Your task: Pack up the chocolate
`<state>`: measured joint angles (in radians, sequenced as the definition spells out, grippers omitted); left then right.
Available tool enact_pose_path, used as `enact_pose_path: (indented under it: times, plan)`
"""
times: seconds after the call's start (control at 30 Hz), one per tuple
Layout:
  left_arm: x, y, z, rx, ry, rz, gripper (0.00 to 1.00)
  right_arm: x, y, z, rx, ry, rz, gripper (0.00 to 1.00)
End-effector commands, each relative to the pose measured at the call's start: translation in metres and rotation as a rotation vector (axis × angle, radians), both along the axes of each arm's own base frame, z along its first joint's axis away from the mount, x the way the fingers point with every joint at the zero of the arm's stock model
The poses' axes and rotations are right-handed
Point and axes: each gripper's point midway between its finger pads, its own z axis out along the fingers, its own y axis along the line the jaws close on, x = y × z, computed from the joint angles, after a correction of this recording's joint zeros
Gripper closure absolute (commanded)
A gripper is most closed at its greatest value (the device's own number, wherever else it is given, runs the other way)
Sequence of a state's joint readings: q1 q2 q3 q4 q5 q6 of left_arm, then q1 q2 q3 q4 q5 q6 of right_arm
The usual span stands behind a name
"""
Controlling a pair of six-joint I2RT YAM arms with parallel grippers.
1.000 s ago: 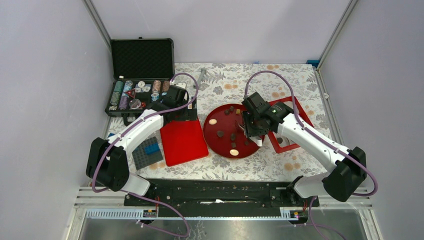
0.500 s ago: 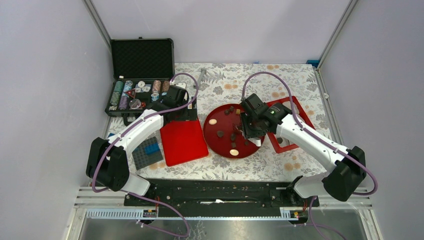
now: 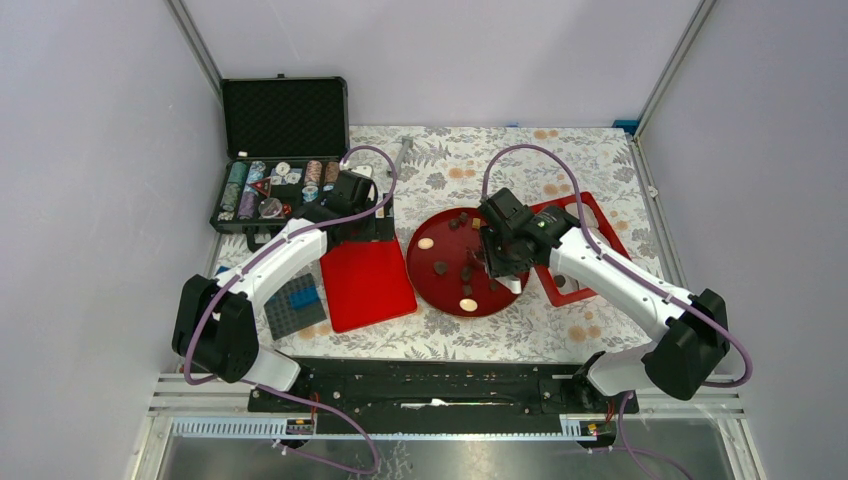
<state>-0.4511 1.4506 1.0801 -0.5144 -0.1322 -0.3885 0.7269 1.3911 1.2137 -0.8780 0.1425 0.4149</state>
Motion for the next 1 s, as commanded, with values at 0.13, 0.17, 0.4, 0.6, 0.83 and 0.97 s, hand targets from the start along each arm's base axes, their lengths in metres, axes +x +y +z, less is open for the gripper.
enact_pose_path:
  times: [0.13, 0.17, 0.4, 0.6, 0.83, 0.97]
  plan:
    - [0.013, -0.001, 0.016, -0.009, -0.059, 0.005, 0.01, 0.011, 0.0, 0.018, -0.011, -0.074, -0.001, 0.7]
    - [0.013, -0.001, 0.015, -0.009, -0.059, 0.005, 0.01, 0.012, 0.001, 0.021, -0.007, -0.081, -0.002, 0.72]
    - [0.012, 0.001, 0.016, -0.003, -0.062, 0.007, 0.01, 0.022, 0.0, 0.053, 0.035, -0.176, -0.039, 0.75]
    - [0.014, 0.002, 0.017, 0.005, -0.07, 0.008, 0.01, 0.033, -0.032, 0.081, 0.004, -0.282, -0.136, 0.76]
    - [0.018, 0.003, 0.017, 0.025, -0.059, 0.015, 0.01, 0.013, -0.103, 0.073, -0.06, -0.238, -0.341, 0.76]
    - [0.016, -0.01, 0.017, -0.041, -0.02, 0.011, 0.01, -0.006, -0.133, 0.061, -0.115, -0.207, -0.448, 0.75]
